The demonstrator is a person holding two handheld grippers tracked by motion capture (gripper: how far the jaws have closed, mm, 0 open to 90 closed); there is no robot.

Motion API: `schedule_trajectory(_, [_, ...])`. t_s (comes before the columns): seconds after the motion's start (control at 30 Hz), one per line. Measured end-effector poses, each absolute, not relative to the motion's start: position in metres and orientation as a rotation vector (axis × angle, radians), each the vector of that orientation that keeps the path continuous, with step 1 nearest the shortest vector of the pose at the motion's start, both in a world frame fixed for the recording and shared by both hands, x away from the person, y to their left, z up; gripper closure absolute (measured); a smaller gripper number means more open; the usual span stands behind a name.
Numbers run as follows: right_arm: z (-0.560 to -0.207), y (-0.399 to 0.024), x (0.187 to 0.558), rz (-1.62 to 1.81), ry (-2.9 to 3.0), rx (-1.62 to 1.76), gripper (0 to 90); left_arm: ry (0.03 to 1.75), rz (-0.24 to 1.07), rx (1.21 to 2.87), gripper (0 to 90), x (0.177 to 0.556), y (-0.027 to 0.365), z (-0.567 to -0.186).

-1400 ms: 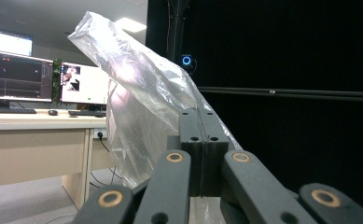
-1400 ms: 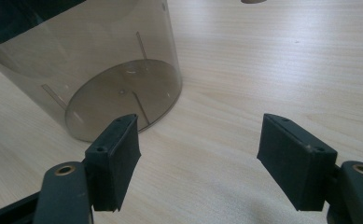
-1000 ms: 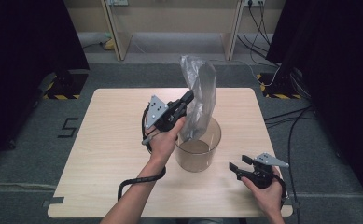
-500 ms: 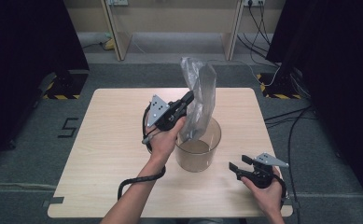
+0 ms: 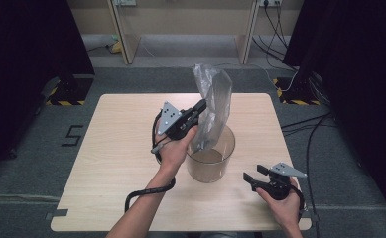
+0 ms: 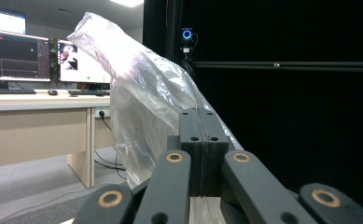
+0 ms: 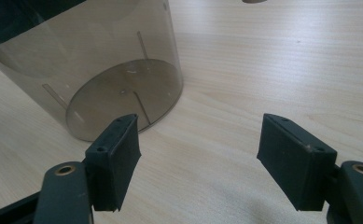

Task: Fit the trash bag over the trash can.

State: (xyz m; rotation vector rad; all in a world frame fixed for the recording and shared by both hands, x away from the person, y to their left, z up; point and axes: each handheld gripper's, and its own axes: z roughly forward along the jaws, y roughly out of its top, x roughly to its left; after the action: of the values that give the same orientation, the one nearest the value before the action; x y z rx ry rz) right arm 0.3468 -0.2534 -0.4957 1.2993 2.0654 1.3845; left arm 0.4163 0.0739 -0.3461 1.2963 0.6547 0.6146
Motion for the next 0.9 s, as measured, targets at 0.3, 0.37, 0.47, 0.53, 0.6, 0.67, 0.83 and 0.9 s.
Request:
schedule_trajectory(0.3, [-0.496, -0.254, 0.347, 1.384, 2.065, 1.302, 29.4, 0.66, 0.599, 1.35, 90.0, 0.417, 0.079, -0.352])
schedule_trajectory(0.37, [-0.496, -0.254, 0.347, 1.383, 2.066, 1.302, 29.4, 0.664, 0.599, 1.358, 90.0, 0.416, 0.081, -0.354])
schedule_trajectory(0.47, [-0.496, -0.253, 0.347, 1.383, 2.065, 1.302, 29.4, 0.671, 0.597, 1.363, 90.0, 0.416, 0.084, -0.355])
schedule_trajectory(0.53, [-0.496, -0.253, 0.347, 1.383, 2.065, 1.302, 29.4, 0.669, 0.596, 1.369, 90.0, 0.416, 0.085, -0.355])
schedule_trajectory(0.6, [-0.496, -0.252, 0.347, 1.383, 2.067, 1.302, 29.4, 0.662, 0.598, 1.375, 90.0, 0.415, 0.085, -0.354])
schedule_trajectory(0.67, [-0.496, -0.252, 0.347, 1.382, 2.067, 1.303, 29.4, 0.658, 0.601, 1.377, 90.0, 0.415, 0.085, -0.354])
schedule_trajectory(0.83, [-0.495, -0.253, 0.346, 1.384, 2.061, 1.303, 29.4, 0.628, 0.613, 1.404, 89.8, 0.411, 0.087, -0.355])
schedule_trajectory(0.9, [-0.495, -0.254, 0.346, 1.387, 2.056, 1.305, 29.4, 0.626, 0.612, 1.407, 89.7, 0.409, 0.09, -0.357])
